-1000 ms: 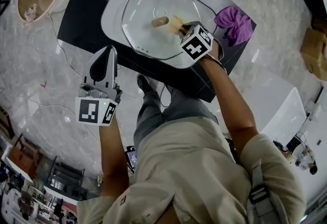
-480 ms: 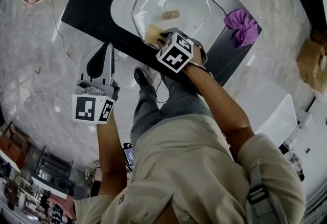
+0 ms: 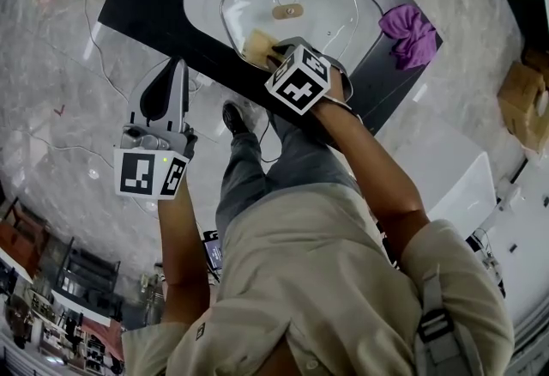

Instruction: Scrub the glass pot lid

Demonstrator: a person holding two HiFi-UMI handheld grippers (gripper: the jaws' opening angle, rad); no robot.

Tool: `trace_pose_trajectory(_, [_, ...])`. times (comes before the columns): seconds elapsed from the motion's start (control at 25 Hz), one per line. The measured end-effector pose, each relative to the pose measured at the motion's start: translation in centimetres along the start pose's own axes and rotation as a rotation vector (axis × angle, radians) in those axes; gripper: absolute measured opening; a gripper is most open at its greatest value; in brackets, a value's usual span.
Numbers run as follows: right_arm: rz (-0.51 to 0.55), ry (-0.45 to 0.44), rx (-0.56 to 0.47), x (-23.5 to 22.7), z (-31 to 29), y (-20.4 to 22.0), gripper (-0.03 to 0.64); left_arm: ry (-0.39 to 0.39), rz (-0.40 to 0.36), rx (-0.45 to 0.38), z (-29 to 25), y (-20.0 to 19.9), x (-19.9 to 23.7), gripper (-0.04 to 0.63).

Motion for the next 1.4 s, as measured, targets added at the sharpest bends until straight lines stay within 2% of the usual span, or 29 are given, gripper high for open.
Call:
trace_pose_trajectory(0.48, [-0.089, 0.067, 0.046, -3.4, 1.4, 3.7, 0.08, 0.023, -0.023, 0.003, -0.6, -0.9, -0.8, 0.014])
trace_pose_trajectory(0.88, [-0.142, 0.17, 0.081, -7.3, 3.0, 6.3, 0.08, 0.039, -0.057, -0.01, -0.3, -2.5, -1.5, 0.015])
trace_pose_trajectory(1.04, [-0.136, 0.229, 0.066, -8.7, 4.0, 6.3, 0.08, 0.039, -0.072, -0.012, 0.3, -3.3, -1.9, 0.015])
trace_pose_trajectory(1.2, [-0.176, 0.22, 0.086, -9.4, 4.0, 7.2, 0.08, 0.039, -0.088, -0.017, 1.0, -4.1, -2.2, 0.014])
trace_pose_trajectory(1.4, [-0.178, 0.227, 0.069, -9.7, 4.7, 7.0, 0.08, 0.045, -0.104, -0.022, 1.8, -5.3, -2.9, 0.015])
Point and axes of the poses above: the fingertips, and each gripper's own axes: z backward along the fingers, x to its left, y out of its underside, the point moved 10 cm from there along z, backward along the fingers, and after that the axes turned 4 degrees about -z, right-handed, at the moved point
